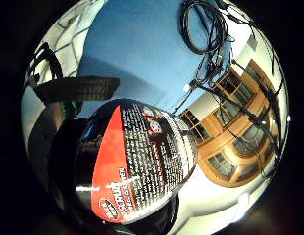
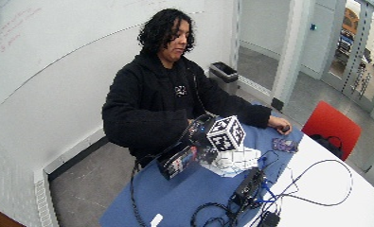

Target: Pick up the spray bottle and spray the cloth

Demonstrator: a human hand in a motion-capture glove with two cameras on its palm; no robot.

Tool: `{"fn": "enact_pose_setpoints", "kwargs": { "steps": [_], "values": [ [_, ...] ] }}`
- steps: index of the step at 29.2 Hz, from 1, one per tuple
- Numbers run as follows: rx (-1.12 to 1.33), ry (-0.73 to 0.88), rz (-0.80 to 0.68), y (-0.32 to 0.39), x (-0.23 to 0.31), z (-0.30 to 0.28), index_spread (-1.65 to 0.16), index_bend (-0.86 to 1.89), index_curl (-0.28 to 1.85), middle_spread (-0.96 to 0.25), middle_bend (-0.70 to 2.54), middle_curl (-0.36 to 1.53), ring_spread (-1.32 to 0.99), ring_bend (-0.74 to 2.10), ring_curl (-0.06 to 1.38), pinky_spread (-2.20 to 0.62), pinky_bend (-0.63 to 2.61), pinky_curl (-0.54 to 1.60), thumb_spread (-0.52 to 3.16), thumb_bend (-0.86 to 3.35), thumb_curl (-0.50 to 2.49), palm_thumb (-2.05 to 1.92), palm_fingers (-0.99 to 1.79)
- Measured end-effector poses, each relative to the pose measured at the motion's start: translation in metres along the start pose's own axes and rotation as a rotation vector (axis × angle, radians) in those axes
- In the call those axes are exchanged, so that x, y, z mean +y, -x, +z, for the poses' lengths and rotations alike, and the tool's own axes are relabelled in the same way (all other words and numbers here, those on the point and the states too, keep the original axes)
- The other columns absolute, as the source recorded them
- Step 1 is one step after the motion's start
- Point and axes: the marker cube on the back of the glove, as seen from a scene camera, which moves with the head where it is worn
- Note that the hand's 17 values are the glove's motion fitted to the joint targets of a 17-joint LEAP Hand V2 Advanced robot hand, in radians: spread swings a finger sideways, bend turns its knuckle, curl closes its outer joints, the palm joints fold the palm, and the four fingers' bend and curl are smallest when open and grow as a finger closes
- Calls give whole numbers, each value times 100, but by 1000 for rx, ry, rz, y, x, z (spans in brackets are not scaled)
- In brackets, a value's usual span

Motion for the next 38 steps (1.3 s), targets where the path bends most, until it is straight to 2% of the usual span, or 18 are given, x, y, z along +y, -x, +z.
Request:
{"fn": "enact_pose_setpoints", "kwargs": {
  "steps": [6, 11, 16, 24, 31, 38],
  "values": [
    [12, 30, -1, 5, -9, 7, -22, 22, 63, -13, 67, 58, -19, 66, 51, -24, 43, 44, 67, -1, 84, 101, 129],
    [-45, -47, -68, 18, 3, -17, -22, 21, 64, -13, 67, 58, -19, 65, 51, -24, 43, 44, 68, -1, 85, 101, 129],
    [-201, -241, -246, 44, 31, -72, -22, 20, 64, -13, 67, 58, -19, 66, 51, -24, 42, 44, 70, -1, 87, 101, 129],
    [-491, -557, -611, 99, 58, -145, -22, 20, 66, -13, 66, 58, -19, 65, 51, -23, 42, 44, 71, -1, 89, 101, 129],
    [-721, -670, -932, 156, 47, -166, -22, 20, 66, -13, 66, 58, -19, 65, 51, -23, 42, 44, 70, -2, 90, 100, 129],
    [-989, -733, -1067, 189, 7, -164, -22, 20, 67, -13, 66, 58, -19, 65, 51, -23, 42, 44, 70, -2, 92, 100, 129]
  ]
}}
